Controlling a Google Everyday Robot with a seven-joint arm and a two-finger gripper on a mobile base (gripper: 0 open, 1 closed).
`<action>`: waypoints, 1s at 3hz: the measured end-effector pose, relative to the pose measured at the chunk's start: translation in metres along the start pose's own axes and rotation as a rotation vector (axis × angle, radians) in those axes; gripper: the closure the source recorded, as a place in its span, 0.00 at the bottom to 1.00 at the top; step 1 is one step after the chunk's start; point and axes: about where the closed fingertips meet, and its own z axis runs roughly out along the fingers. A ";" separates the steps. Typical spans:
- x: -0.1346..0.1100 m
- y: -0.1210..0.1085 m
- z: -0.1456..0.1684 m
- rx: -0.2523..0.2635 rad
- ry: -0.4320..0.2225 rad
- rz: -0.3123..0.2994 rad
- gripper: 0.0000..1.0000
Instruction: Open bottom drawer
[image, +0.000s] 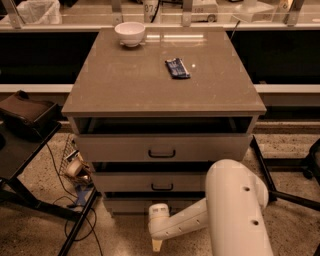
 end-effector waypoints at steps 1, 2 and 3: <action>-0.009 -0.010 0.037 -0.012 0.054 -0.048 0.00; -0.003 -0.016 0.059 -0.015 0.135 -0.076 0.00; -0.001 -0.011 0.059 -0.016 0.146 -0.076 0.18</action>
Offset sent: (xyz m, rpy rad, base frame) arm 0.0472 0.0024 -0.0751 -0.2521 0.0208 0.0520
